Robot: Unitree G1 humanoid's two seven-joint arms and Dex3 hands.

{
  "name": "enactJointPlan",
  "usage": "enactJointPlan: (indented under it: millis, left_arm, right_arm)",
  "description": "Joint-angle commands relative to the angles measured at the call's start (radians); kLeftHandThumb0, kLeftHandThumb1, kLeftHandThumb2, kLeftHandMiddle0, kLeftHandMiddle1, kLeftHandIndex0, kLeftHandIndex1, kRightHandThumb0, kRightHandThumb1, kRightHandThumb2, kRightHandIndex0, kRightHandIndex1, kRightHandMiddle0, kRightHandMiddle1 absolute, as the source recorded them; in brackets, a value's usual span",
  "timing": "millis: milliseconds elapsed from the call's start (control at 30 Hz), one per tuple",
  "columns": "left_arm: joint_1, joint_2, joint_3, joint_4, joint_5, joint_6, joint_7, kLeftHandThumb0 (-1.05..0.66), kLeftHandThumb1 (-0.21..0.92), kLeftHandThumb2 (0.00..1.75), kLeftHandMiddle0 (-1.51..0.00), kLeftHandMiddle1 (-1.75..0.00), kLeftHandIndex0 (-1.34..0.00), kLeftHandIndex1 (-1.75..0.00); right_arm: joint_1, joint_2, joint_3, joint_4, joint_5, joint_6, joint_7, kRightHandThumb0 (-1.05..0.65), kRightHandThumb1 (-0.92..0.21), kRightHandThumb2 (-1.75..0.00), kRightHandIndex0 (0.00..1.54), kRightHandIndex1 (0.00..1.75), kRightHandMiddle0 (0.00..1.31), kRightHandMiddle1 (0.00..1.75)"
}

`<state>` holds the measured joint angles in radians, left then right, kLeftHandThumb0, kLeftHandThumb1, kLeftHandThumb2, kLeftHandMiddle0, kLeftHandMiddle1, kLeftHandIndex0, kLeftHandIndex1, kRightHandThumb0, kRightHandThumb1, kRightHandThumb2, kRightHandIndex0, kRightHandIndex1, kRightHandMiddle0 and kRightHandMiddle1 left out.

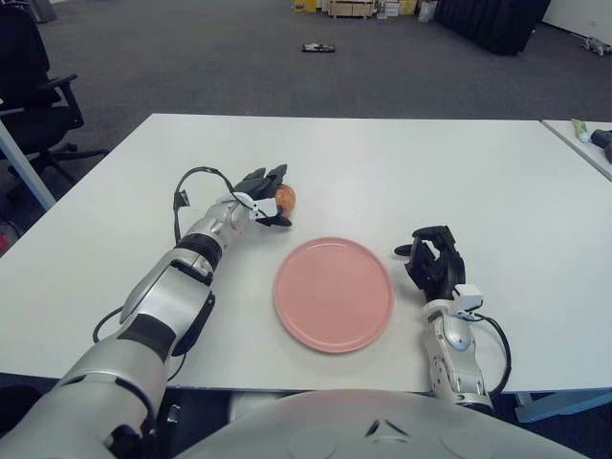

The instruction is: Put the apple into the plate.

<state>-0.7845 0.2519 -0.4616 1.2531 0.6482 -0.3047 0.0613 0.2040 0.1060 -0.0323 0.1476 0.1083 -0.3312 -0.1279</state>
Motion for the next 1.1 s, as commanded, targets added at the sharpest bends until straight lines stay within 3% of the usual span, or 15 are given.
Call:
enactJointPlan:
  millis: [0, 533, 667, 733, 767, 833, 900, 1067]
  left_arm:
    - [0.024, -0.009, -0.024, 0.05, 0.016, 0.027, -0.012, -1.0, 0.83, 0.21, 0.0, 0.0, 0.0, 0.0]
    - [0.038, -0.011, -0.032, 0.077, 0.008, 0.043, 0.026, -0.98, 0.92, 0.28, 0.0, 0.0, -0.02, -0.01]
    - [0.044, -0.009, -0.036, 0.076, 0.01, 0.026, 0.056, -0.95, 0.9, 0.32, -0.03, -0.02, 0.0, -0.25]
    - [0.047, -0.008, -0.039, 0.077, 0.013, 0.016, 0.073, -0.92, 0.89, 0.33, -0.09, -0.06, 0.0, -0.47]
    - [0.048, -0.008, -0.041, 0.077, 0.014, 0.013, 0.08, -0.91, 0.88, 0.34, -0.09, -0.09, 0.0, -0.52]
    - [0.052, -0.009, -0.049, 0.078, 0.019, 0.004, 0.103, -0.88, 0.83, 0.41, -0.04, -0.37, 0.0, -0.72]
    - [0.055, -0.008, -0.054, 0.079, 0.022, -0.004, 0.121, -0.85, 0.81, 0.45, -0.02, -0.54, 0.0, -0.83]
    - [0.064, -0.007, -0.06, 0.079, 0.021, -0.032, 0.17, -0.77, 0.71, 0.63, -0.01, -0.86, 0.0, -1.04]
  right_arm:
    - [0.009, 0.028, -0.011, 0.014, 0.011, 0.012, -0.003, -0.38, -0.7, -0.83, 0.56, 1.43, 0.32, 1.75]
    - [0.013, 0.025, -0.012, 0.016, 0.0, 0.004, -0.005, -0.38, -0.7, -0.84, 0.57, 1.42, 0.33, 1.75]
    - [0.013, 0.027, -0.013, 0.014, 0.004, 0.008, -0.003, -0.38, -0.69, -0.84, 0.57, 1.42, 0.33, 1.75]
    - [0.014, 0.027, -0.013, 0.012, 0.006, 0.013, -0.003, -0.38, -0.69, -0.84, 0.57, 1.42, 0.33, 1.75]
    - [0.014, 0.027, -0.014, 0.011, 0.007, 0.014, -0.003, -0.38, -0.69, -0.84, 0.56, 1.42, 0.33, 1.75]
    - [0.014, 0.027, -0.014, 0.011, 0.008, 0.017, -0.004, -0.38, -0.69, -0.84, 0.56, 1.42, 0.33, 1.75]
    - [0.014, 0.027, -0.014, 0.01, 0.009, 0.017, -0.003, -0.38, -0.69, -0.84, 0.56, 1.43, 0.33, 1.75]
    - [0.013, 0.026, -0.015, 0.012, 0.013, 0.015, 0.002, -0.38, -0.69, -0.84, 0.56, 1.43, 0.33, 1.75]
